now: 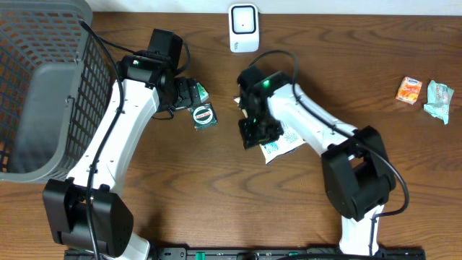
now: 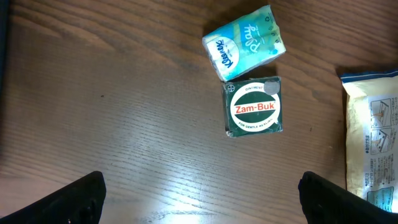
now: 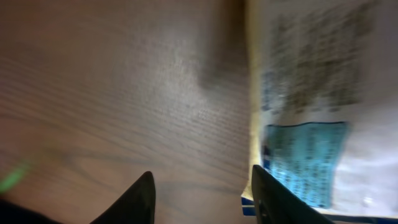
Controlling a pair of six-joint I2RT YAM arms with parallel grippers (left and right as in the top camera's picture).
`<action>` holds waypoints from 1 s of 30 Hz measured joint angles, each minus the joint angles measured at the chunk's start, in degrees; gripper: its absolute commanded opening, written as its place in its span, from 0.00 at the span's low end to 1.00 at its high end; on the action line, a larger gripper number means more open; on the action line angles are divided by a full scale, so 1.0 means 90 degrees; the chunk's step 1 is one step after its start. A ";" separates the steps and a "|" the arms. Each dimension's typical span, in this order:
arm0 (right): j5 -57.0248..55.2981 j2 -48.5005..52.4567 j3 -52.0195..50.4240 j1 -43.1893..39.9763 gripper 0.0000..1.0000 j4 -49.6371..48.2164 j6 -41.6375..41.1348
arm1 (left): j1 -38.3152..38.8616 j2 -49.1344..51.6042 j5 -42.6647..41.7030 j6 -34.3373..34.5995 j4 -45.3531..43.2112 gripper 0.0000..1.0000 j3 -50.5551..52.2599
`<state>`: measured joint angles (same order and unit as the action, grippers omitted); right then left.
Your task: Scan the item barcode
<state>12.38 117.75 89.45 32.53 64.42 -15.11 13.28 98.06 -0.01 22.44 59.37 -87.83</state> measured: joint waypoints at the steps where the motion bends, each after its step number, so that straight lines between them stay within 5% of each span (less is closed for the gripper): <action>1: -0.0090 0.0000 -0.0097 0.0073 0.38 -0.0044 -0.0036 | 0.0000 0.0000 0.0000 0.0000 0.0000 0.98 0.0000; 11: -0.1885 0.0000 -0.0483 0.0075 0.42 0.0194 -0.1166 | 0.0000 0.0000 0.0000 0.0000 0.0000 0.98 0.0000; 19: -0.2909 0.0000 -0.0335 -0.1037 0.42 0.0619 -0.1484 | 0.0002 0.0000 0.0000 0.0000 -0.0002 0.98 0.0000; 23: -0.2521 0.0000 0.0364 -0.1630 0.36 0.0838 -0.1192 | 0.0002 0.0000 0.0000 0.0000 -0.0002 0.98 0.0000; 30: -0.0362 0.0000 0.1025 -0.1902 0.43 0.0041 -0.0206 | 0.0000 0.0000 0.0000 0.0000 0.0000 0.98 0.0000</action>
<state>9.13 117.75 98.67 15.42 64.79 -16.97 13.28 98.06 -0.01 22.44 59.37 -87.83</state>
